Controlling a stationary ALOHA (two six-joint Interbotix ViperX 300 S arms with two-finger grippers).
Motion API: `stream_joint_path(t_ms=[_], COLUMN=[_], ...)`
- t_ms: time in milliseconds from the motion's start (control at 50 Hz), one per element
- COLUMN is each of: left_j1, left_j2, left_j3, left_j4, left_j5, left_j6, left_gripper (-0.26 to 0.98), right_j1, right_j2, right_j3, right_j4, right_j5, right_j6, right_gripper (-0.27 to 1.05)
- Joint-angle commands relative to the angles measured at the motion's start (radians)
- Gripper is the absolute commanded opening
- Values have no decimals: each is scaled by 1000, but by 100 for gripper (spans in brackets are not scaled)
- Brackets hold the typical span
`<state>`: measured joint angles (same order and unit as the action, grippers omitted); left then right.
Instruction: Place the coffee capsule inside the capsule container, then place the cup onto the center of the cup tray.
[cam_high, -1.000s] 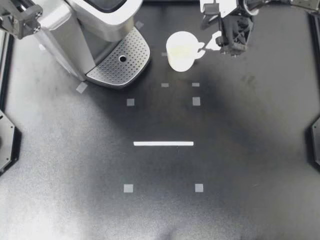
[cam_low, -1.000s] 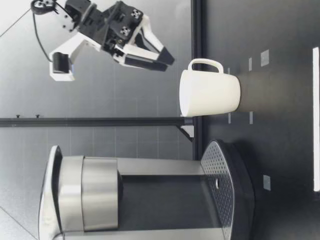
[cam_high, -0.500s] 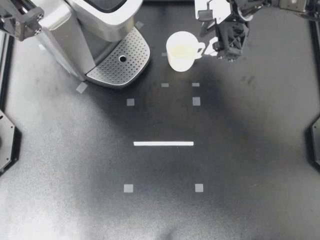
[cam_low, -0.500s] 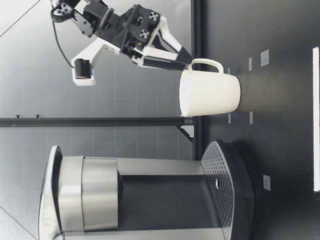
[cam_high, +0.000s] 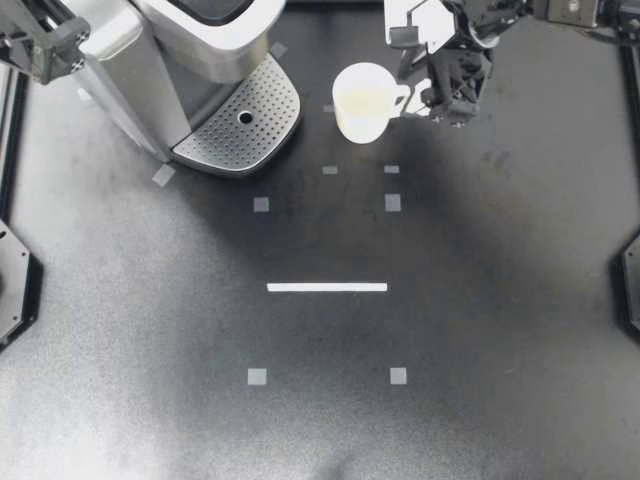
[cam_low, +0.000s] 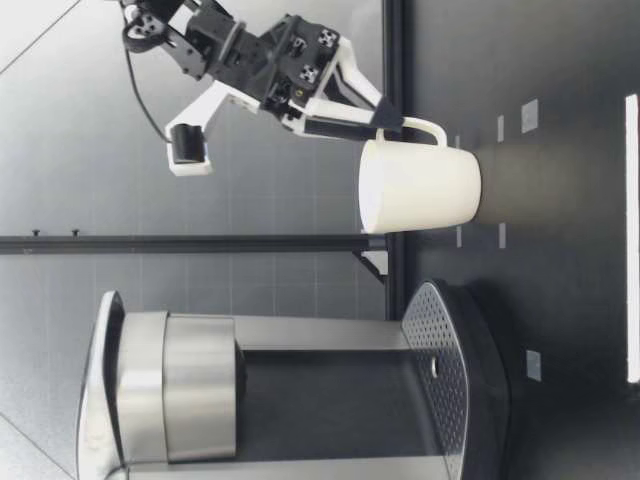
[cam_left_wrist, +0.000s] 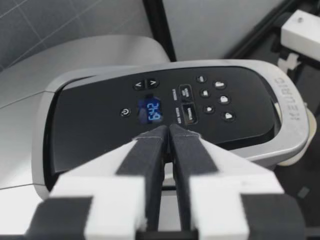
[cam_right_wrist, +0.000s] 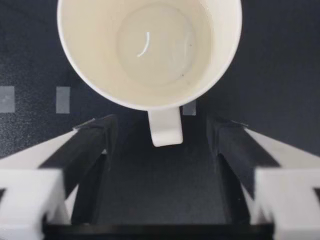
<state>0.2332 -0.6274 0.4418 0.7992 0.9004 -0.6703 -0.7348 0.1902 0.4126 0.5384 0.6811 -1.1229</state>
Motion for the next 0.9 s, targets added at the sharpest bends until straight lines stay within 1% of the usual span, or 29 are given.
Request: stream_joint_path(t_ms=[0, 240, 680, 780, 880], left_j1=[-2, -2, -2, -2, -2], left_j2=[-6, -6, -8, -6, -8], left_j3=[-9, -6, 8, 9, 11], left_j4=[8, 11, 11, 11, 11], left_j5=[-11, -14, -15, -15, -15], left_j6=[2, 0, -2, -2, -2], left_gripper=[16, 16, 16, 16, 16], right_j1=[-5, -2, 17, 17, 17], right_j2=[-14, 2, 29, 29, 26], right_j3=[-9, -9, -12, -12, -15], right_j4=[5, 6, 14, 14, 15], right_j5=[-8, -8, -31, -35, -35], right_j6=[2, 2, 0, 0, 0], right_gripper=[63, 54, 53, 47, 34])
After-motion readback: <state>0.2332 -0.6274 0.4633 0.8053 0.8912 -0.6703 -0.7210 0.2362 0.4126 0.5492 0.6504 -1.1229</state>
